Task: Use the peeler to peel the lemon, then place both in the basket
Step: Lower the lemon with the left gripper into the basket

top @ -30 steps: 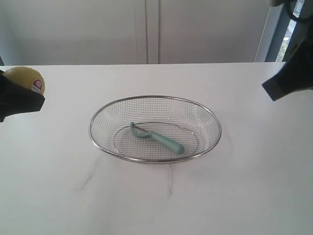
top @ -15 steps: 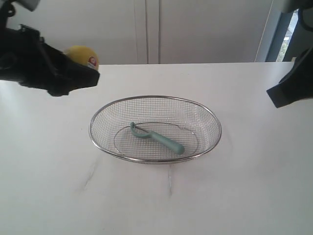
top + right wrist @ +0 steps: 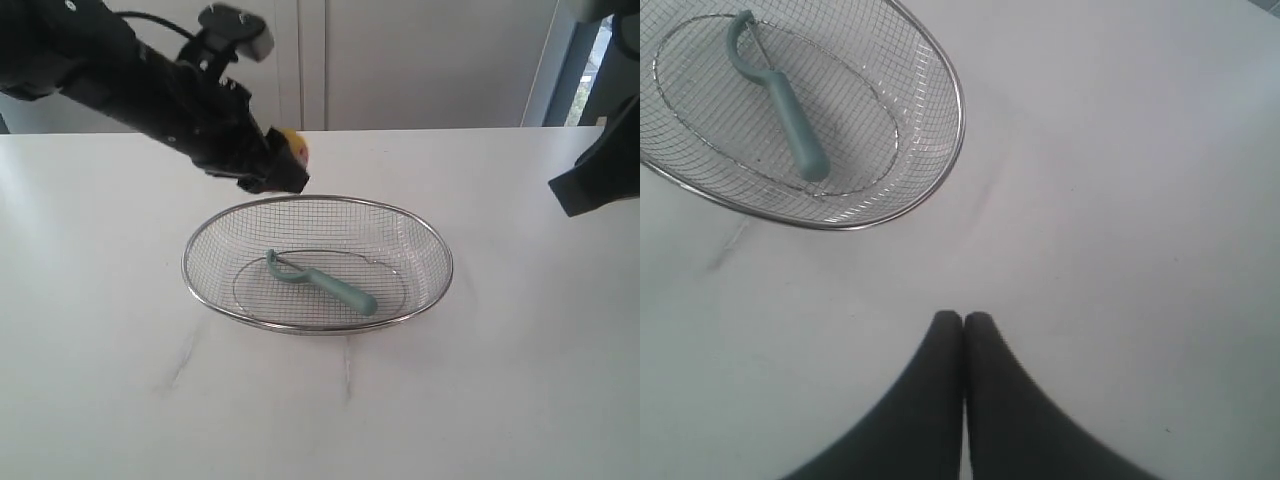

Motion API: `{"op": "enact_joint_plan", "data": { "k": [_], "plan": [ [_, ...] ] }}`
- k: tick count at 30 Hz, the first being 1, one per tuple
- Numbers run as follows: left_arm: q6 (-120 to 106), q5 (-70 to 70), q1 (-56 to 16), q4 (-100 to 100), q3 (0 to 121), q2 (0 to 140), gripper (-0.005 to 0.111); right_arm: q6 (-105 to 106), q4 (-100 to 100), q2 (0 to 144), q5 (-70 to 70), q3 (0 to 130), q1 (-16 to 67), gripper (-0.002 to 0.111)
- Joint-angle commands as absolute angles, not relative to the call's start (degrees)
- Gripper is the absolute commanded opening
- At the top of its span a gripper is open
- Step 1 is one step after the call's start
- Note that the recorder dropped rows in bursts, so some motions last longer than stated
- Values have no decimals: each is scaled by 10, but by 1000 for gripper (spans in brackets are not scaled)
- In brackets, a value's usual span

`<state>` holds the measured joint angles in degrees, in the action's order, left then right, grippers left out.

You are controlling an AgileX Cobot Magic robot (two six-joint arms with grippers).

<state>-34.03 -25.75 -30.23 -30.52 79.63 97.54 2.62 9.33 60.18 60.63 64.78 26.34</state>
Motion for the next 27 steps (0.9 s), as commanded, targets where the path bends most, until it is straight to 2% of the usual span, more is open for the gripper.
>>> {"op": "enact_joint_plan", "data": {
  "k": [1, 27],
  "plan": [
    [-197, -325, -305, -155, 803, 1024, 0, 10, 100, 598, 600, 645, 259, 0],
    [-195, -276, -305, -153, 803, 1134, 0, 0, 101, 598, 599, 645, 259, 0]
  ]
}}
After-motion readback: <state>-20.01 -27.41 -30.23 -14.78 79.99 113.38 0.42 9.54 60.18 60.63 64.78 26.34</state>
